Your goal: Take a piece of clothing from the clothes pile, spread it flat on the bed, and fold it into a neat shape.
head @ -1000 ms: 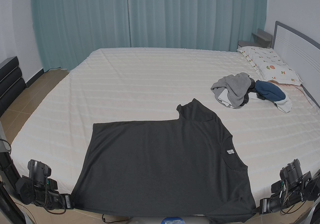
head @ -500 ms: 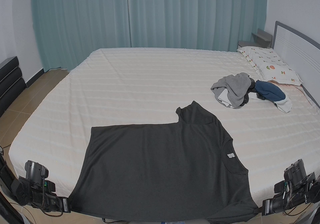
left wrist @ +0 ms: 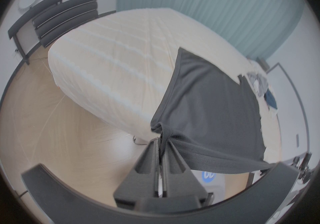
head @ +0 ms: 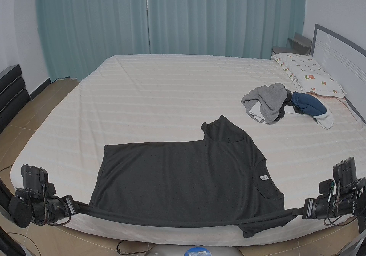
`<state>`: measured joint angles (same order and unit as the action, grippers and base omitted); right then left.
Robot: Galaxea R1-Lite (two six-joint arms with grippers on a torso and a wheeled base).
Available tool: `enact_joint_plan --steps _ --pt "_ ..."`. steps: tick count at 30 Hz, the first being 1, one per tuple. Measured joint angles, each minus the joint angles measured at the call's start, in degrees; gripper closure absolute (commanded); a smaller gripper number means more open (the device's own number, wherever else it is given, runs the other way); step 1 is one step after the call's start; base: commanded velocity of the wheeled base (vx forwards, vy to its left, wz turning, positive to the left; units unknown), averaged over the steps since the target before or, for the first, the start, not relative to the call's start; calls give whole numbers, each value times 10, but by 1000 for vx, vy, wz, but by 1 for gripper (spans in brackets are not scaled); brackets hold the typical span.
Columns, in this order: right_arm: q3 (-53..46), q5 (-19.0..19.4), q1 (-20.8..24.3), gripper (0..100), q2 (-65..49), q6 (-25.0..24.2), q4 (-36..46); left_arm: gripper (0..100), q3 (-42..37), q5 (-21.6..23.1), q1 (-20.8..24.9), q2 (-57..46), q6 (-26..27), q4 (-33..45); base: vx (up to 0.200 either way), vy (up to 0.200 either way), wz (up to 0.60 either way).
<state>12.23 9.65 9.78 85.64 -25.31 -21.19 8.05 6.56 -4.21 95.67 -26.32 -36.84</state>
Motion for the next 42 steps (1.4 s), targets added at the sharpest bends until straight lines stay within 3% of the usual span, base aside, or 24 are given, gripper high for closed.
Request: enact_joint_plan --steps 20,34,42 --pt "44 4 -21 100 7 0 6 100 31 0 17 0 -12 7 0 0 0" --pt "4 2 -11 100 -39 9 51 100 23 -2 18 -59 23 127 0 0 0" --pt "7 3 -6 100 -40 10 46 100 42 -1 18 -65 29 149 0 0 0"
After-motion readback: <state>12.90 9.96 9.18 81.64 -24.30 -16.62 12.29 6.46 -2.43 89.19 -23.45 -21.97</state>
